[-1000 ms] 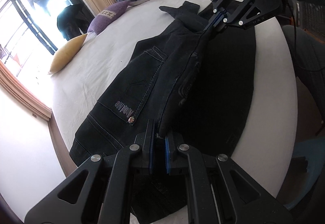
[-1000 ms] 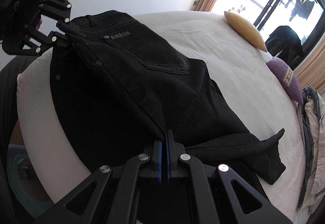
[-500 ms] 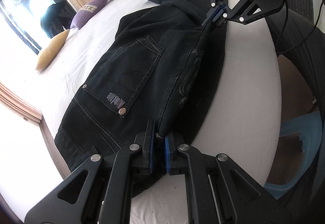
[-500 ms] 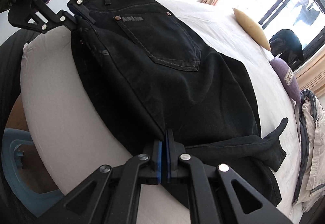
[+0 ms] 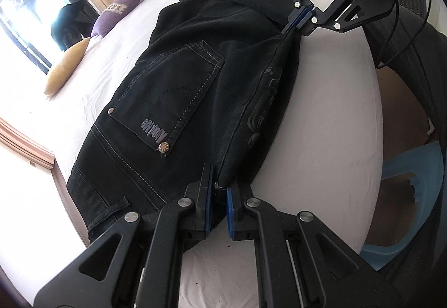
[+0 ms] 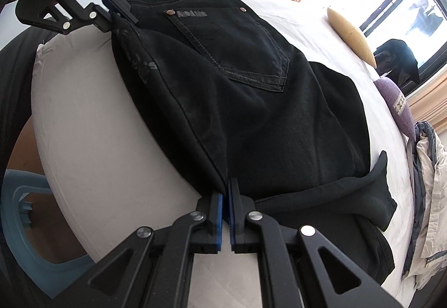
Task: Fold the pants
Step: 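Lower the waistband onto the jeans and open both grippers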
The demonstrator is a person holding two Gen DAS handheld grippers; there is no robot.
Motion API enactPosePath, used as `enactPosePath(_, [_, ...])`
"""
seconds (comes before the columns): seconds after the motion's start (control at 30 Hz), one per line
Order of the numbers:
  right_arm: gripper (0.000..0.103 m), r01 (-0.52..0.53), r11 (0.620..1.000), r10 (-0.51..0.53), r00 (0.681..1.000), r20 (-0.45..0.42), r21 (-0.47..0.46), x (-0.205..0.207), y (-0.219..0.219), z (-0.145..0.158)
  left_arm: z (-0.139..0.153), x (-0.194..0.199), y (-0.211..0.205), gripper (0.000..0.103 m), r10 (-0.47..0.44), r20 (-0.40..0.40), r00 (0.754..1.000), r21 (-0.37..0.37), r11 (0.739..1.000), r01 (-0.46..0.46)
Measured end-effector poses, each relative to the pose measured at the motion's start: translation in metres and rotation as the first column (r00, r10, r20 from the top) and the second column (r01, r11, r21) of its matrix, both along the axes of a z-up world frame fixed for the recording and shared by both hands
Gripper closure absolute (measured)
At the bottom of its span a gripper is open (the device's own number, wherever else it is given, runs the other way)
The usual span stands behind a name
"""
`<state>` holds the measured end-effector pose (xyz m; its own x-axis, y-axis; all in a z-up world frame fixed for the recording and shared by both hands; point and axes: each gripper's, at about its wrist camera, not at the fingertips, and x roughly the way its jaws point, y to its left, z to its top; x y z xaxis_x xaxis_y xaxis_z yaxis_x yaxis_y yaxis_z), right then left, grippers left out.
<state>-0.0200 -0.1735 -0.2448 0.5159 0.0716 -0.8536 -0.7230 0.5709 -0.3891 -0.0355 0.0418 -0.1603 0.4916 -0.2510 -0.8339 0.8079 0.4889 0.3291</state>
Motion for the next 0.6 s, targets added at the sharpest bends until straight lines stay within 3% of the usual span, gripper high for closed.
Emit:
enactPosePath(0.43, [0.097,0.040,0.999,-0.040,0.999,-0.018,0.021,0.004,-0.004,-0.011,-0.018,0.007,0.005,0.094,0.025,0.014,1.000,0.000,1.000,-0.025])
enactPosePath(0.6, [0.097,0.065,0.997,-0.065,0.998,-0.019,0.044,0.006,-0.007,-0.011,-0.012,0.009,0.007,0.084,0.038,-0.016,0.999,0.033,0.999,-0.037])
